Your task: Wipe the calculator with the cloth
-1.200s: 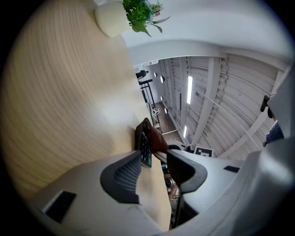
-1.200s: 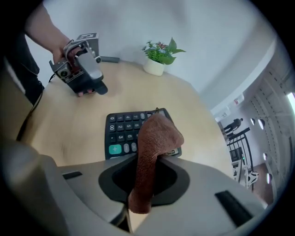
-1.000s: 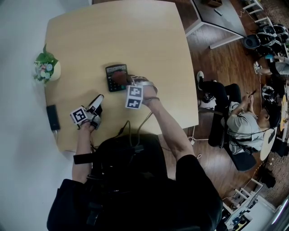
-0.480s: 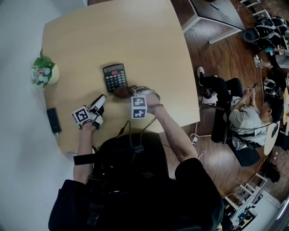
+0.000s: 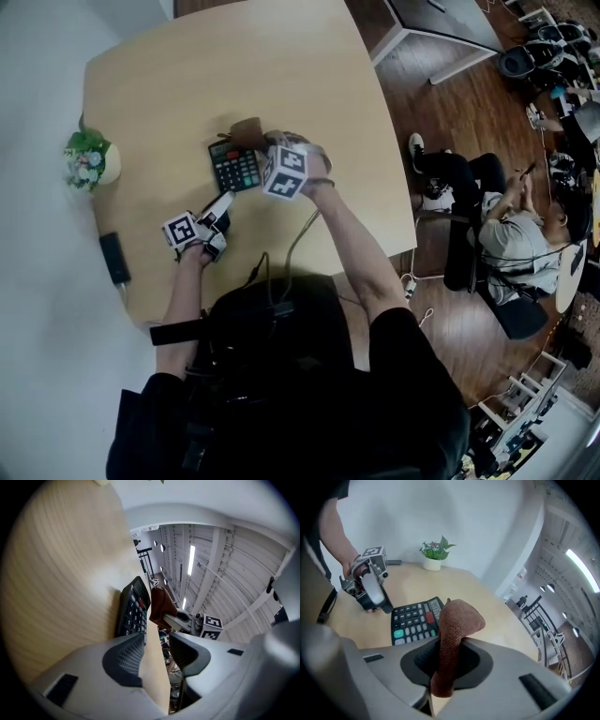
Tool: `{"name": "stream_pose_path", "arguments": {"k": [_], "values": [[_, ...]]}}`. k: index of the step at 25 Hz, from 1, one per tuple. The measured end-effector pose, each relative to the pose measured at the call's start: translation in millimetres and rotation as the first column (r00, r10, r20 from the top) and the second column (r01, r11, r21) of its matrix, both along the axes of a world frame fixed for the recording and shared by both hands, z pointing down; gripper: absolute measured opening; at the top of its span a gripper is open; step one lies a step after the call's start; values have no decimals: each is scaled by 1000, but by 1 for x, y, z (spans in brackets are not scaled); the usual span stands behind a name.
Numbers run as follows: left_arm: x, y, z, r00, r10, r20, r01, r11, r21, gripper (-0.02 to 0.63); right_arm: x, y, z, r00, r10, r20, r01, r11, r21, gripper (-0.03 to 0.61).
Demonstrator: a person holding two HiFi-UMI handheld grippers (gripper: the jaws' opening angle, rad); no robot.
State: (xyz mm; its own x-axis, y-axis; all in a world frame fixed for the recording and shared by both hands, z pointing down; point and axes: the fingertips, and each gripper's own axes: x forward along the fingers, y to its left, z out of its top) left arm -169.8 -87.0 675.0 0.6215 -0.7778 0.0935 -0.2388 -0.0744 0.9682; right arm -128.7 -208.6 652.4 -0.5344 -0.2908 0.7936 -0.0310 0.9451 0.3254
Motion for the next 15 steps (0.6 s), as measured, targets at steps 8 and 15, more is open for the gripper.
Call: {"name": "stream_pose_path", "arguments": {"k": [8, 15], "values": [[-3, 0, 5, 1000, -22, -11, 22, 999, -39, 166, -11, 35, 41, 972, -188, -142, 190, 982, -2, 57], [-5, -1, 5, 999, -25, -22, 25, 999, -31, 165, 20, 87, 59, 934, -280, -224, 284, 959, -15, 58]]}}
